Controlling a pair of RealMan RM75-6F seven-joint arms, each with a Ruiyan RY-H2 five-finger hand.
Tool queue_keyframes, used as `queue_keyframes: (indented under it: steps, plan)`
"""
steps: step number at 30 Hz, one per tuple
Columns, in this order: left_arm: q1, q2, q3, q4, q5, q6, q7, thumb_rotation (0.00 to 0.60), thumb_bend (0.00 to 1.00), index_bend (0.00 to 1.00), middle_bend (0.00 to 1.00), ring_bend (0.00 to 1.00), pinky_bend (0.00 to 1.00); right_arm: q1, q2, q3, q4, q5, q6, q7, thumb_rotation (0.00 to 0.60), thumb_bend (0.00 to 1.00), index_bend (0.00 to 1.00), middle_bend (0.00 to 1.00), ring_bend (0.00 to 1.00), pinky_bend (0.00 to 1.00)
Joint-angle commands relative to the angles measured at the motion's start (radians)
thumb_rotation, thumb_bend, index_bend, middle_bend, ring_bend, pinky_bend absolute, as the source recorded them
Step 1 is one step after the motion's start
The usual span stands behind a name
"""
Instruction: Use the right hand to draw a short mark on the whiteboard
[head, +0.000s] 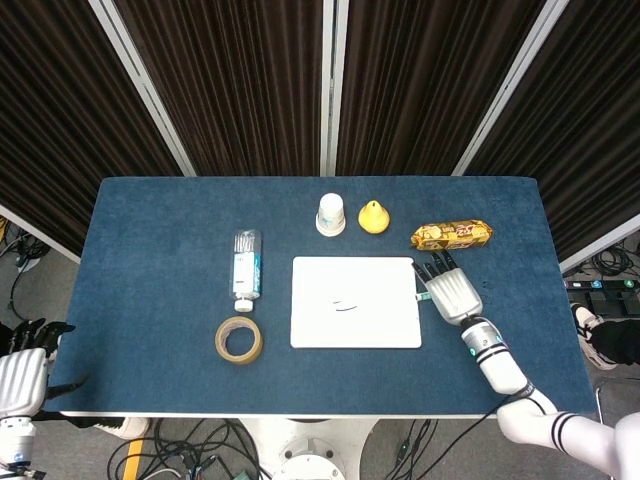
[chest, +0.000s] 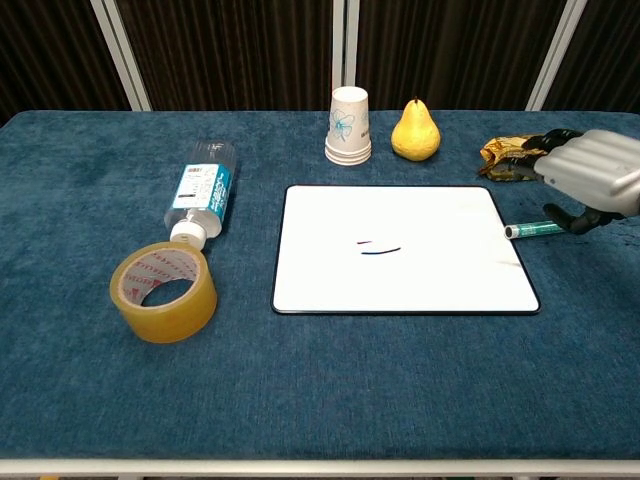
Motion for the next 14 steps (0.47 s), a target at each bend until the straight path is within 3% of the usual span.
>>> queue_keyframes:
  steps: [1,8,14]
  plan:
    - [0.001,-0.002,0.0,0.002,-0.001,0.0,-0.002,0.6,0.0,0.27,0.22,0.09,0.07,-0.099,0.12,0.009,-0.164,-0.022,0.166,0.081,0.6,0.49,0.08,0.2,0.0,0.0]
    - [-0.005,-0.006,-0.007,0.004,0.002,0.006,0.003,0.6,0.0,0.27,0.22,0.09,0.07,-0.285,0.311,-0.044,-0.399,-0.093,0.39,0.304,0.6,0.43,0.09,0.23,0.01,0.0]
    - [-0.012,-0.008,-0.011,0.001,0.012,0.01,0.014,0.6,0.0,0.27,0.22,0.09,0.07,-0.372,0.366,-0.087,-0.465,-0.17,0.494,0.375,0.6,0.4,0.11,0.25,0.03,0.0]
